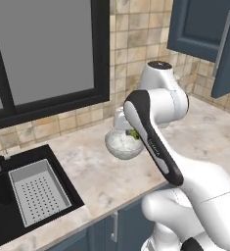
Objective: Pick the broccolis from the cabinet and place them in one bowl. Pick the cucumber from the sink and place it in the other bowl.
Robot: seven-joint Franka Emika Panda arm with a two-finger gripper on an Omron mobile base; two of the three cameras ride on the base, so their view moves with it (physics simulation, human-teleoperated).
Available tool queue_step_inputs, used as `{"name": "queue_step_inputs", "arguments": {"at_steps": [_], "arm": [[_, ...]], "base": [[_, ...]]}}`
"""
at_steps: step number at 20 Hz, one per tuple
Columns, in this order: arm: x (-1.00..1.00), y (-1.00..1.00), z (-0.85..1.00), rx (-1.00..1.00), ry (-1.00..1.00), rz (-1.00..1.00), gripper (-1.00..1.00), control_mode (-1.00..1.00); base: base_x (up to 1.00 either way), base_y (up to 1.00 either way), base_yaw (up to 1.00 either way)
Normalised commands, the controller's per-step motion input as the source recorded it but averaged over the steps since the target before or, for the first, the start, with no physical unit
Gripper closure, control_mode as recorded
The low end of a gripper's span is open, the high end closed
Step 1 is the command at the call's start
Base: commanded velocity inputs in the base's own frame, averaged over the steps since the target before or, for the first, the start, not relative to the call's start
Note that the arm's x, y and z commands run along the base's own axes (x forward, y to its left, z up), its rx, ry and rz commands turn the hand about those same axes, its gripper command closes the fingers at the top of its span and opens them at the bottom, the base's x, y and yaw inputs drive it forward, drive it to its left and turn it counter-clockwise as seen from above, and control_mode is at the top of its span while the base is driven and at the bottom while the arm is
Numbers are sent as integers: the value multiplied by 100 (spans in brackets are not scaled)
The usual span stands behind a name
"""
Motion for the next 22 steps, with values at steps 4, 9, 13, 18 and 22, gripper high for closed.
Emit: {"name": "queue_step_inputs", "arguments": {"at_steps": [4, 9, 13, 18, 22], "arm": [[48, 10, 0, 0, 9, -1, 100, -100], [48, 7, -12, -3, 5, -3, 100, -100], [42, 0, -44, -9, 0, -6, 100, -100], [29, 0, -43, -6, -1, -4, 100, -100], [53, -4, -49, -1, -4, -2, 100, -100]], "base": [[0, 0, 0], [0, 0, 0], [0, 0, 0], [0, 0, 0], [0, 0, 0]]}}
